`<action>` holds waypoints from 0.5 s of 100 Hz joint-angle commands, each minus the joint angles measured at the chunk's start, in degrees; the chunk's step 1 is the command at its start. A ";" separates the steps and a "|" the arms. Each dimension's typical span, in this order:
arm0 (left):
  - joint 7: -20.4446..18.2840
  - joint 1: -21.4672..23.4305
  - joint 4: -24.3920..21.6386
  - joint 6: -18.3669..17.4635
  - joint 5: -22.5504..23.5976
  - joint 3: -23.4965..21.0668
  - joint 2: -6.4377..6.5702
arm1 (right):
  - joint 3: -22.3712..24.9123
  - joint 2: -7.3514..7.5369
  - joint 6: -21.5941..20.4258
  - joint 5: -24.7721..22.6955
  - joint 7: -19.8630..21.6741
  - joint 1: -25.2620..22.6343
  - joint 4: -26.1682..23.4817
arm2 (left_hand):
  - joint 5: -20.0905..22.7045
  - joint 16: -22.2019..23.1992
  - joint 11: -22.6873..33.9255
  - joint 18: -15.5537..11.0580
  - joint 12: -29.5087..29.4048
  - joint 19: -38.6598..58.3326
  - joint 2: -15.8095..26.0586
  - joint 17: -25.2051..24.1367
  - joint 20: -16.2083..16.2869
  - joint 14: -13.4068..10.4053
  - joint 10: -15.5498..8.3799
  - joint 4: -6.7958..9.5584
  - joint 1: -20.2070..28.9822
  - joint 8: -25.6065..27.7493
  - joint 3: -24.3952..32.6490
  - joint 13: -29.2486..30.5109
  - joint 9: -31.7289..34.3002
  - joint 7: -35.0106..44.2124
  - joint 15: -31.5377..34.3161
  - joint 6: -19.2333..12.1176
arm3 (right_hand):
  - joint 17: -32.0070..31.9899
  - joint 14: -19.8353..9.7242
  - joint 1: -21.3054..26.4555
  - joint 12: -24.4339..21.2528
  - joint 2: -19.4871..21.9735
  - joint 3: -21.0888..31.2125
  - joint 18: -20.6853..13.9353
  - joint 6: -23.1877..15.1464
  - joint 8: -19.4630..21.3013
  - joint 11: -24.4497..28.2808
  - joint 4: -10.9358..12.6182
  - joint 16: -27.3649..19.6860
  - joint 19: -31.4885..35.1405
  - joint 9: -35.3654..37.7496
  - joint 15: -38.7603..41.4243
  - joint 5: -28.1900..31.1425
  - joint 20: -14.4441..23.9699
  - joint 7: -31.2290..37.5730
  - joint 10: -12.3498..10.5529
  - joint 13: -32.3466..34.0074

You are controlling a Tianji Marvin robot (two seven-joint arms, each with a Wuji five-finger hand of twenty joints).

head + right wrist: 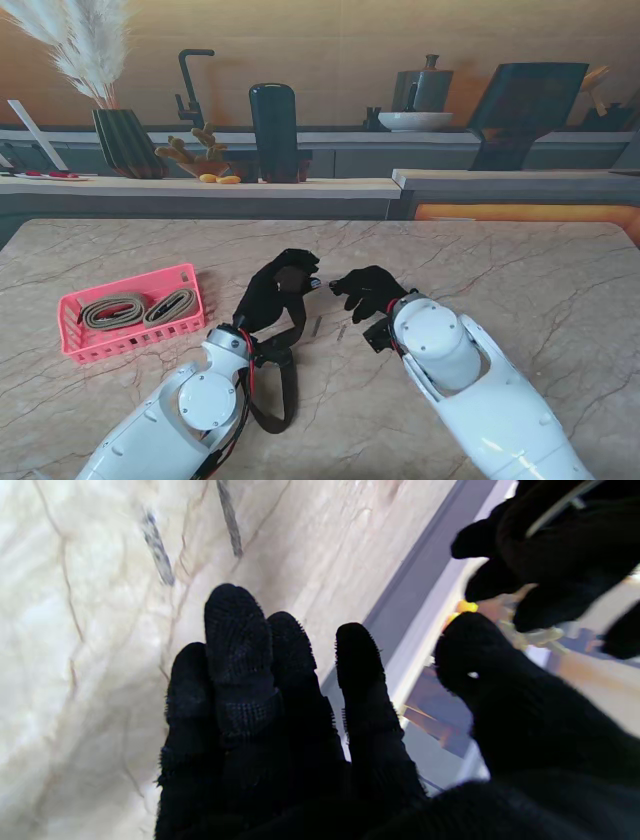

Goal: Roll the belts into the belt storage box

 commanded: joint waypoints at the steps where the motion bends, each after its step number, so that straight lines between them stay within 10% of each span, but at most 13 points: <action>1: 0.04 0.20 -0.40 0.40 -0.22 0.08 -0.47 | 0.45 0.74 -1.59 -0.62 -1.46 -1.81 -1.90 | 2.23 1.77 4.98 -0.19 1.50 2.57 6.25 1.32 1.38 -1.95 -0.84 0.83 6.17 0.15 3.97 4.45 5.28 1.89 4.87 -1.58 | -0.42 0.67 -1.00 -0.52 0.75 0.85 -0.03 -1.41 1.01 0.76 2.13 -0.25 0.52 -1.28 0.62 -0.31 -0.13 -0.40 -0.11 -1.16; 29: -0.99 0.39 -1.10 1.94 -2.24 0.14 -0.52 | 3.08 2.71 -19.75 -15.32 -5.34 -7.33 -5.77 | 6.47 8.88 24.48 1.06 16.45 11.04 3.53 9.46 2.89 -1.91 -4.77 1.98 1.80 -0.61 4.61 15.65 13.20 4.76 20.19 -1.02 | -0.71 -3.14 2.34 -0.42 -3.15 5.03 -2.64 -6.71 -1.51 -0.29 -2.08 0.09 -1.23 -4.11 -0.63 -5.82 0.68 5.82 -3.24 -4.04; 50: -1.03 0.03 -0.61 2.21 -1.93 0.38 -0.52 | 3.82 3.77 -29.08 -23.06 -6.63 -8.96 -7.22 | 8.44 11.65 32.93 2.93 25.36 18.27 1.69 18.43 2.37 -2.87 -5.95 2.59 -0.75 -0.22 5.46 25.15 18.40 7.73 29.16 0.24 | -0.01 -6.13 -0.24 1.31 -5.83 9.16 -4.79 -8.61 0.42 1.68 1.64 1.60 -2.22 -7.03 0.61 -10.40 1.37 5.04 -5.07 -5.59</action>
